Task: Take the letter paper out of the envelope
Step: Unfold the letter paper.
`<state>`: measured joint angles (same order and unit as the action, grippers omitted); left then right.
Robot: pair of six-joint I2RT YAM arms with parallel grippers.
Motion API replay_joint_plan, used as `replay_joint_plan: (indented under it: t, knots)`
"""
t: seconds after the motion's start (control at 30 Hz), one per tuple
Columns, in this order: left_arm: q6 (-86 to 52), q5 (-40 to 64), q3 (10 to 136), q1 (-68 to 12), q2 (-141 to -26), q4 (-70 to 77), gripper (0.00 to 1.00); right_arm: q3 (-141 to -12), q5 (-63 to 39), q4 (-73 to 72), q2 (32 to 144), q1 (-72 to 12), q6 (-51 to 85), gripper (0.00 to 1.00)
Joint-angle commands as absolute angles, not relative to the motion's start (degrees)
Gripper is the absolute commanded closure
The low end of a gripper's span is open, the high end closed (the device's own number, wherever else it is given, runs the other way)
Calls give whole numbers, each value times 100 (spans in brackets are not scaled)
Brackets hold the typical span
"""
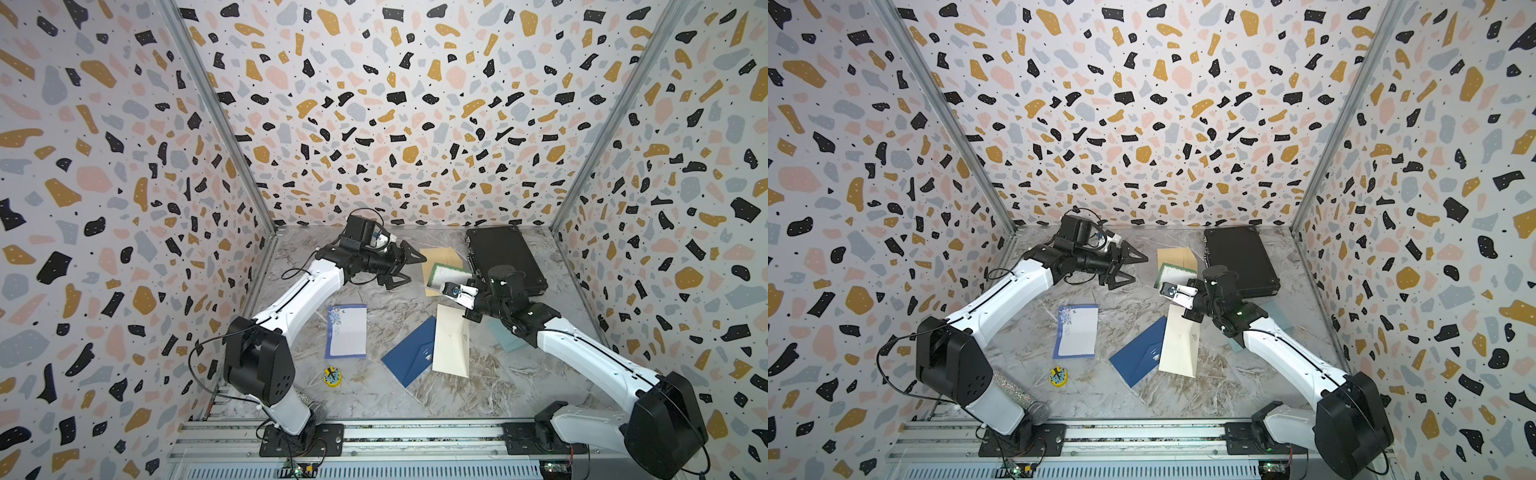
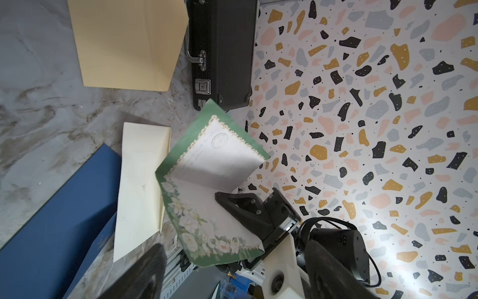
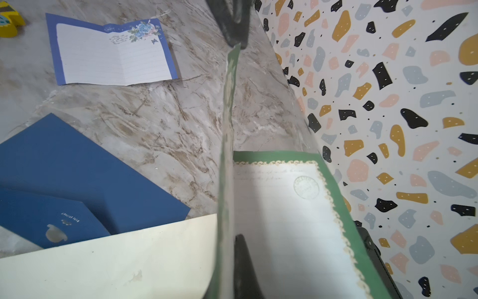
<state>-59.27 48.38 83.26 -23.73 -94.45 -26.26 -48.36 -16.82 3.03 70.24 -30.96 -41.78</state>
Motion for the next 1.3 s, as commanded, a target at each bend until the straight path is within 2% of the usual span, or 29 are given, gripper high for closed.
replay_joint_plan:
  t: [0.0,0.17,0.6,0.83,1.03,1.1,1.27]
  knots:
    - [-6220,4939,8205,-2347,-9581,-2730,14,-5057,-1612,146,6853,-3217,-4191,100]
    - [-6567,5172,8129,-2347,-9777,-2110,13,-5054,-1467,127,6865,-3435,-4364,100]
    - [-6266,5246,7804,-2347,-9995,-2449,22,-5348,-1557,-154,6986,-3592,-4402,100]
    - [-6841,5412,7507,-2313,-9976,-1582,34,-5327,-1644,-348,7075,-3621,-4317,100]
    - [-7576,5493,7096,-2242,-9850,-522,57,-5240,-1610,-472,7139,-3621,-4280,100]
    - [-7717,5524,7008,-2232,-9818,-331,61,-5195,-1577,-525,7151,-3621,-4276,100]
    - [-7936,5594,6723,-2224,-9740,-6,63,-5097,-1596,-597,7161,-3621,-4246,100]
